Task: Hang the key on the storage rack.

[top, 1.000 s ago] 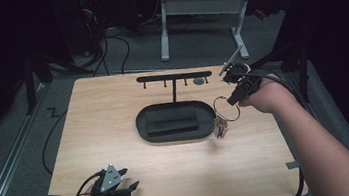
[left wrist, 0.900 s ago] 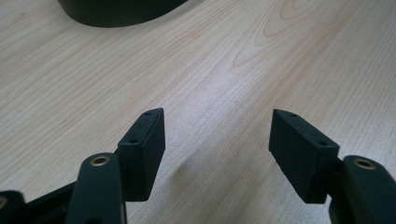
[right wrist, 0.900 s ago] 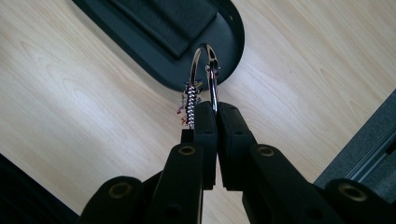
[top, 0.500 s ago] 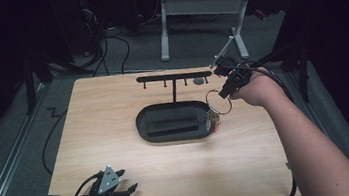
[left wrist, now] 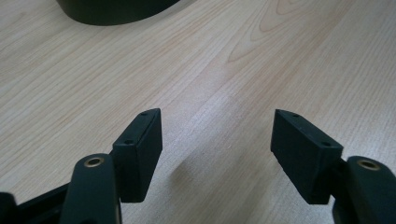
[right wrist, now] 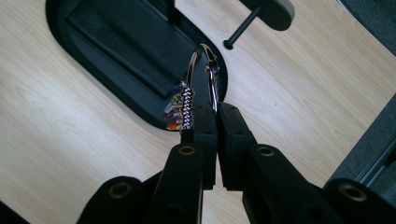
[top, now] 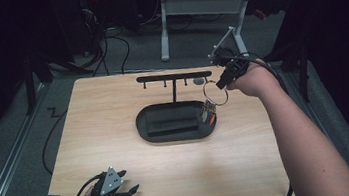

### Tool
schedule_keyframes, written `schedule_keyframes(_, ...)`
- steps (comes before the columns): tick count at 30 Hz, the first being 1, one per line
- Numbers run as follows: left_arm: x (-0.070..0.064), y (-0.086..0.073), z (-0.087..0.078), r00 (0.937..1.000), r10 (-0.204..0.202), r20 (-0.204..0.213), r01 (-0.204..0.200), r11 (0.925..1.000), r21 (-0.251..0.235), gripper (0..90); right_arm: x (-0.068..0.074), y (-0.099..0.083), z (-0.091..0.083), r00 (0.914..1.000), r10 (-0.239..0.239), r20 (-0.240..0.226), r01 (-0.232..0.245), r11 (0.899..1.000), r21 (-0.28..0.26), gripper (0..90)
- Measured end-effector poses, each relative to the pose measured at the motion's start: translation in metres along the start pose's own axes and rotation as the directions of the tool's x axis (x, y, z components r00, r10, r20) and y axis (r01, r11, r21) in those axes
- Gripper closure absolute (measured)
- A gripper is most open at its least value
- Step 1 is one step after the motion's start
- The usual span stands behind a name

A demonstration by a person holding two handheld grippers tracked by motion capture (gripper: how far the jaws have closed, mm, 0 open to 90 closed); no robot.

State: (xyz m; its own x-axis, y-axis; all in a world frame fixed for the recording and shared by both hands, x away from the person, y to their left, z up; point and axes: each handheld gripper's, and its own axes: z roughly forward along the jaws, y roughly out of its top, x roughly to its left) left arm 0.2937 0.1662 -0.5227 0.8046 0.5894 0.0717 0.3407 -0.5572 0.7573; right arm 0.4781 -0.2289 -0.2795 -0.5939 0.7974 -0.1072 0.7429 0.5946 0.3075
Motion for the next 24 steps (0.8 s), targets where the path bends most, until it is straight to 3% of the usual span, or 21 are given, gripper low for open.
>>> schedule_keyframes(9, 0.001, -0.002, -0.002, 1.0, -0.002, -0.004, 0.002, 1.0, -0.009, 34.4, -0.016, 0.006, 0.012, 0.9993, 0.038, 0.003, -0.037, 0.999, -0.023, 87.5)
schedule_keyframes(24, 0.001, -0.004, -0.003, 1.0, -0.001, 0.006, 0.001, 0.9999, 0.011, 34.0, -0.019, 0.022, 0.033, 0.9984, 0.056, 0.007, -0.055, 0.997, -0.05, 87.3)
